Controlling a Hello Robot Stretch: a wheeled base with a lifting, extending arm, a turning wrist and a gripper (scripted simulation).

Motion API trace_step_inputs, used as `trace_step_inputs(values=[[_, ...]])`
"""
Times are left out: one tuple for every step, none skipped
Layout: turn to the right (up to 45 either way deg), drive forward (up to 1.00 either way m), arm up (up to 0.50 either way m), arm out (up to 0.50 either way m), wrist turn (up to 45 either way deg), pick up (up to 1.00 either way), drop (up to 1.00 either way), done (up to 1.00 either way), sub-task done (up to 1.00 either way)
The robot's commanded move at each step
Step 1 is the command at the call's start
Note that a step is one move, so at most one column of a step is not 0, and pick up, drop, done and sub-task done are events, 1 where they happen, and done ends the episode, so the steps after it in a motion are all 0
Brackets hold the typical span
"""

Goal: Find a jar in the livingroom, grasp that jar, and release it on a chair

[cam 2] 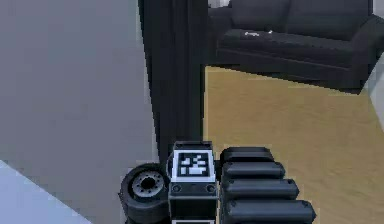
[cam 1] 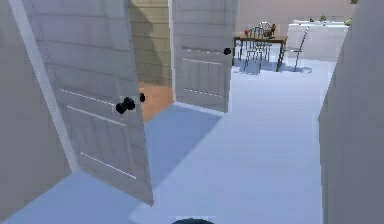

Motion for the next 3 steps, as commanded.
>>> trace_step_inputs(values=[[12.0, 0.0, 0.0, 0.0, 0.0, 0.0, 0.0, 0.0, 0.0], [0.0, 1.0, 0.0, 0.0, 0.0, 0.0, 0.0, 0.0, 0.0], [6.0, 0.0, 0.0, 0.0, 0.0, 0.0, 0.0, 0.0, 0.0]])
